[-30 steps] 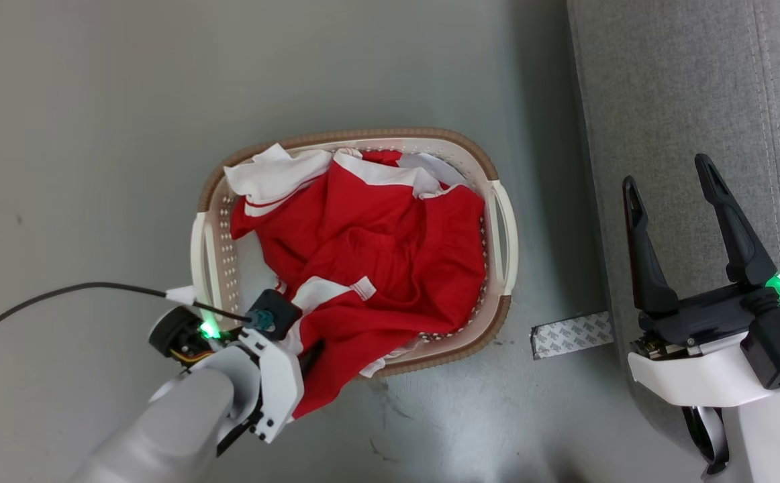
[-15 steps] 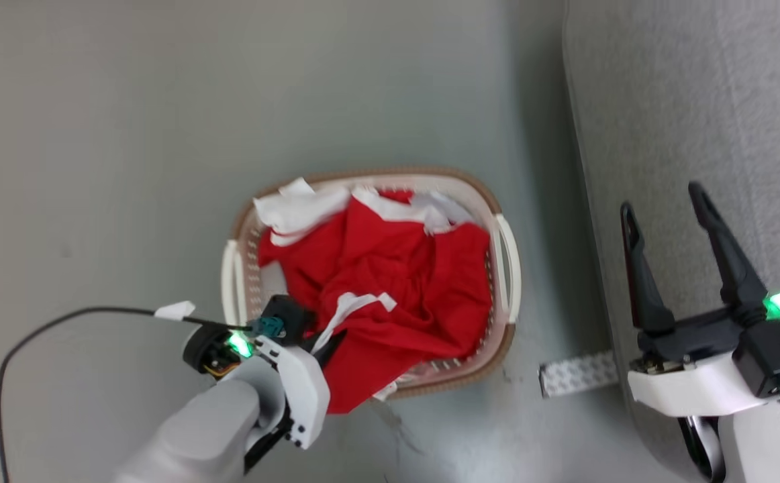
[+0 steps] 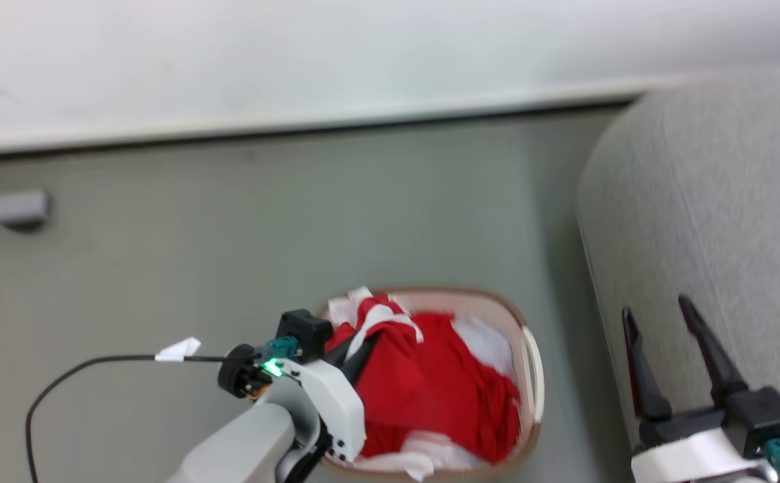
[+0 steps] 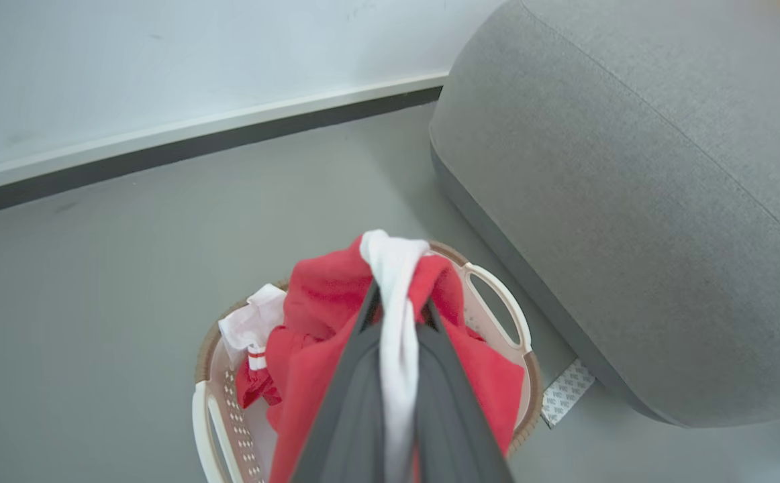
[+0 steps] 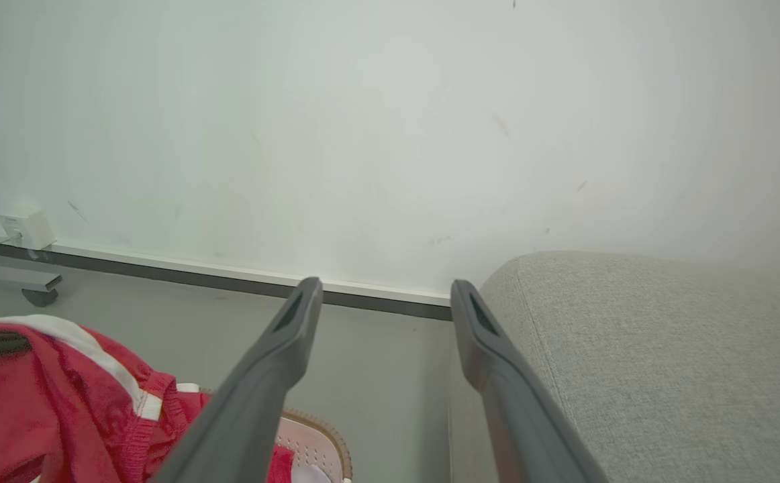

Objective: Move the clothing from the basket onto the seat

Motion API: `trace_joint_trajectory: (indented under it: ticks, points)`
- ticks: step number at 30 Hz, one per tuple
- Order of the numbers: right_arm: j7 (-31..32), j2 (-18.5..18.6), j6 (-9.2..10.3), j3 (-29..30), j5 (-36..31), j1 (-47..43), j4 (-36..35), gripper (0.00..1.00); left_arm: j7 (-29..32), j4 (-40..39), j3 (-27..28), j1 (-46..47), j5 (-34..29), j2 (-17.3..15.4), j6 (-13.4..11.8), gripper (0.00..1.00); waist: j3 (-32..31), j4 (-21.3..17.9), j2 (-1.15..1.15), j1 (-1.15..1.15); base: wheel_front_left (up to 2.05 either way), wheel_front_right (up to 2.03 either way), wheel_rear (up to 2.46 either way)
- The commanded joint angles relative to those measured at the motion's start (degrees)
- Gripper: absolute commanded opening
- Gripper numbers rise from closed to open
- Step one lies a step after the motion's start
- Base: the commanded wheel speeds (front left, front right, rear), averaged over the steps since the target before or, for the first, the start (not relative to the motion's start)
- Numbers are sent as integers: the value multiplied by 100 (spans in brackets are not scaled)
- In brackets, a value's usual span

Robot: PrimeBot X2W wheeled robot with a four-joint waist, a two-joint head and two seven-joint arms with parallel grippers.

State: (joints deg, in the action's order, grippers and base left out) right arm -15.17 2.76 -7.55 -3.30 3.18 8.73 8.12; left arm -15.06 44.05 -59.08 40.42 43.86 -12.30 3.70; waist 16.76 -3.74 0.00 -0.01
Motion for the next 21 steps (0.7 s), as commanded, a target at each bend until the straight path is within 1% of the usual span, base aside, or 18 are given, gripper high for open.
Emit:
trace_joint_trajectory:
  ticks: [1,4,9,17,21]
  points:
    - [2,20,12,18,54,-137,69,100,-10,-138,26,-139,-31,-35,-63,0,-735,347,0,1,0,0,0]
    - [2,23,12,41,106,-280,225,100,-11,-555,83,-252,-43,-114,-228,0,-1043,415,0,1,0,0,0]
    - [2,21,12,124,134,-441,400,100,89,-1317,145,-353,-83,-305,-606,0,-1458,495,0,1,0,0,0]
    - [2,24,12,-310,150,-501,589,100,512,-2716,304,-296,-83,-786,-1126,0,-1753,510,0,1,0,0,0]
    - [2,21,12,-619,48,-399,631,100,701,-3323,384,-198,-108,-974,-1307,0,-1801,489,0,1,0,0,0]
